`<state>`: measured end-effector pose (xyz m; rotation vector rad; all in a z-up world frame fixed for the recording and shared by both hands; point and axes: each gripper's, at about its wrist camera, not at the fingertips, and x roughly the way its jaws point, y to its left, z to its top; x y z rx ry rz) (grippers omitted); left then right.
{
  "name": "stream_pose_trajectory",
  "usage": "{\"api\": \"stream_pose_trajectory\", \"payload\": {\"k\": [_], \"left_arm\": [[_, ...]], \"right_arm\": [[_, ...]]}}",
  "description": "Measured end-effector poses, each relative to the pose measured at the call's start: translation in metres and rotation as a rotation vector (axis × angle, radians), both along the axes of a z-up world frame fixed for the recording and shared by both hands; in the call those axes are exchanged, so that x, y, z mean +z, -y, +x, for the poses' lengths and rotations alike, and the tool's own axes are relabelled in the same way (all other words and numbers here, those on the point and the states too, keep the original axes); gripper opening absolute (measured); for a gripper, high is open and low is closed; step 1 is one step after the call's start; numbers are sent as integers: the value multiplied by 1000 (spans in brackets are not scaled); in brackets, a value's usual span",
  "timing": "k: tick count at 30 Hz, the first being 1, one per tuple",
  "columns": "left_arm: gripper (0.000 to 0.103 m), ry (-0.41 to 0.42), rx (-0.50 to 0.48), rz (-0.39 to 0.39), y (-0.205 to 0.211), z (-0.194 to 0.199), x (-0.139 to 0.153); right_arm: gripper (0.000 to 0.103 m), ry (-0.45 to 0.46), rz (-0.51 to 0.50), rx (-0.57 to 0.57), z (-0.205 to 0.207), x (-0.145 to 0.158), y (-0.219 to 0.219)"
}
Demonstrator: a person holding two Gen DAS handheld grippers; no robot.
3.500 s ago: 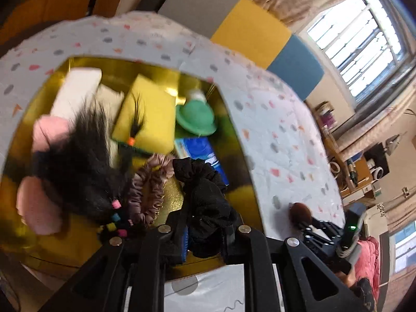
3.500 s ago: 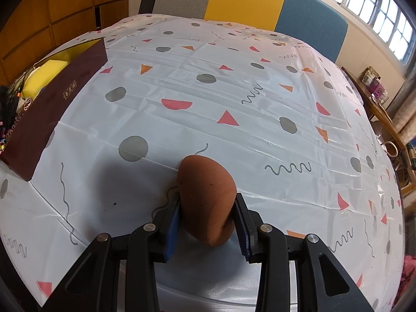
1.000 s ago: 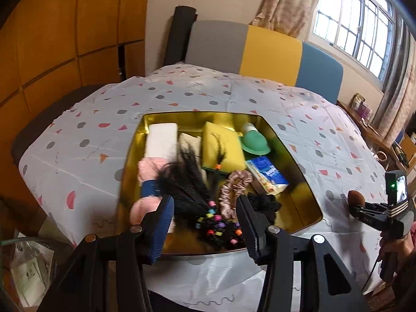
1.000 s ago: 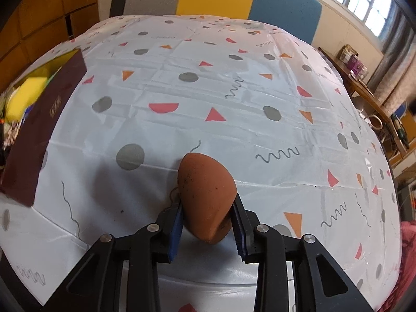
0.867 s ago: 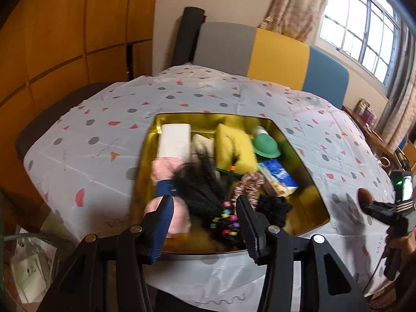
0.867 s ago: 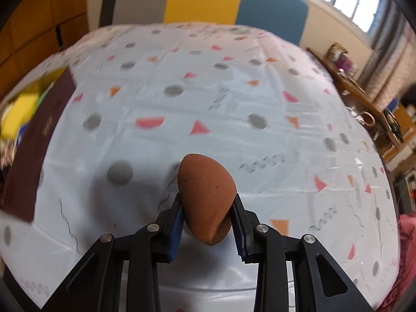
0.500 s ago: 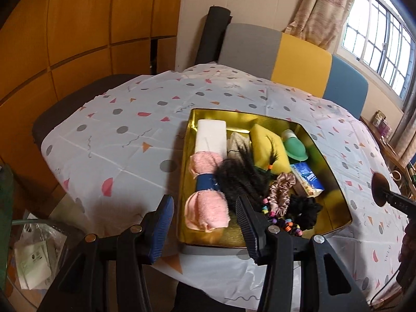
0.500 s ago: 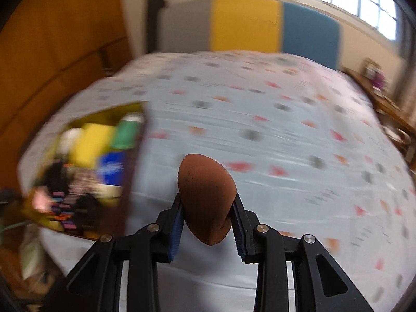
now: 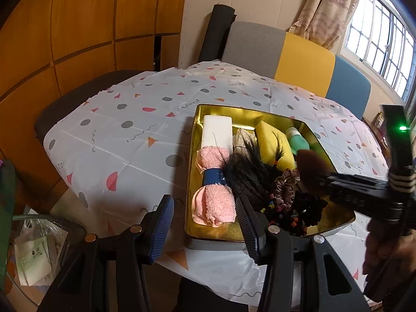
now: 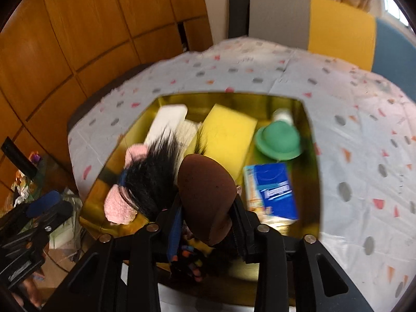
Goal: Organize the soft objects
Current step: 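Lower the brown sponge into the tray with right tool while left tool releases the scrunchie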
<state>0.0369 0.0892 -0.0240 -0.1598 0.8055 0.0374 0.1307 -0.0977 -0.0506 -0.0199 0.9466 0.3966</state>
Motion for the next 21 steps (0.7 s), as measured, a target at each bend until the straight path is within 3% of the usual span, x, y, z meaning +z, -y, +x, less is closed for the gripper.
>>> {"api": "stream_pose_trajectory", "payload": {"k": [5,13,21], "left_arm": [[50,-12,-2,4,2,3,-3],[50,-5,-18,16,9,2,-2],[54,1,-20,33,13,0,2]], "right_arm": [[40,-35,-65,20,7,-26,-13],[37,-5,-172,-26,9,-53,-7],[43,18,-134,-14,2,-48,-4]]}}
